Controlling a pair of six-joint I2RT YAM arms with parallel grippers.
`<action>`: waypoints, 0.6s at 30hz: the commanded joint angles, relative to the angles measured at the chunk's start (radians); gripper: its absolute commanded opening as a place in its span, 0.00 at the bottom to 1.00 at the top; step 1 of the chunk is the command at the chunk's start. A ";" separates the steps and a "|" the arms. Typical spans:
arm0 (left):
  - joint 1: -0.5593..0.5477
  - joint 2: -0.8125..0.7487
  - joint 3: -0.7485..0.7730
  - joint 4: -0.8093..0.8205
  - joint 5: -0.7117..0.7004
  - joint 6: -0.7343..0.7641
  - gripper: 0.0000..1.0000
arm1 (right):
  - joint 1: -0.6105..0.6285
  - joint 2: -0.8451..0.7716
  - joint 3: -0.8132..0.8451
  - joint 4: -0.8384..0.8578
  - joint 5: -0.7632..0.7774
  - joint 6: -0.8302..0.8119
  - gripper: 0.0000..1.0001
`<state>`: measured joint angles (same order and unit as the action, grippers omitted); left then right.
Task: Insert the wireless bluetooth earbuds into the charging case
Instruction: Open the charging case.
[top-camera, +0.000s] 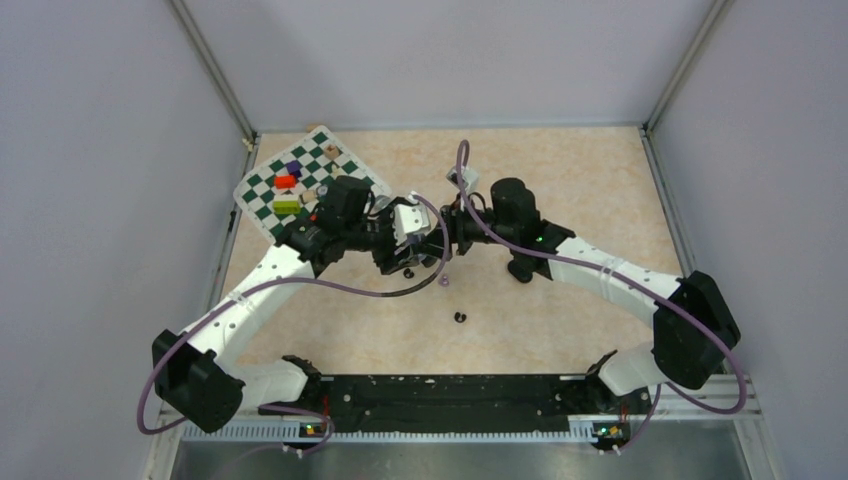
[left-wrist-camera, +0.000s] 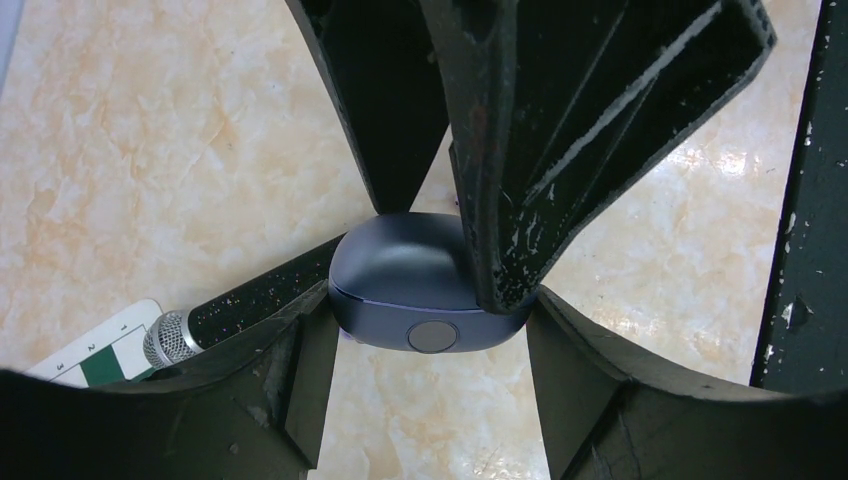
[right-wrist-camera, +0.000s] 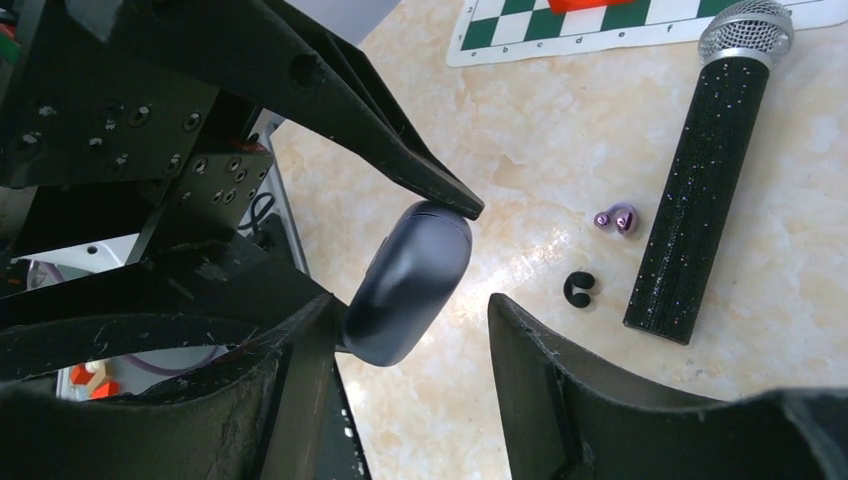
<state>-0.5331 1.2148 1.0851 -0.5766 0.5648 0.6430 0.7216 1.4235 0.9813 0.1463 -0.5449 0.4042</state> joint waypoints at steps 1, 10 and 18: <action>-0.004 -0.024 -0.005 0.058 0.028 -0.022 0.52 | 0.028 0.015 0.010 0.034 0.016 -0.008 0.57; -0.008 -0.030 -0.023 0.070 0.040 -0.026 0.52 | 0.038 0.044 0.029 0.025 0.006 0.007 0.49; -0.025 -0.034 -0.041 0.070 0.025 -0.002 0.59 | 0.039 0.041 0.031 0.037 -0.013 0.014 0.15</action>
<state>-0.5385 1.2125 1.0534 -0.5484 0.5453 0.6350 0.7502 1.4597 0.9813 0.1387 -0.5438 0.4328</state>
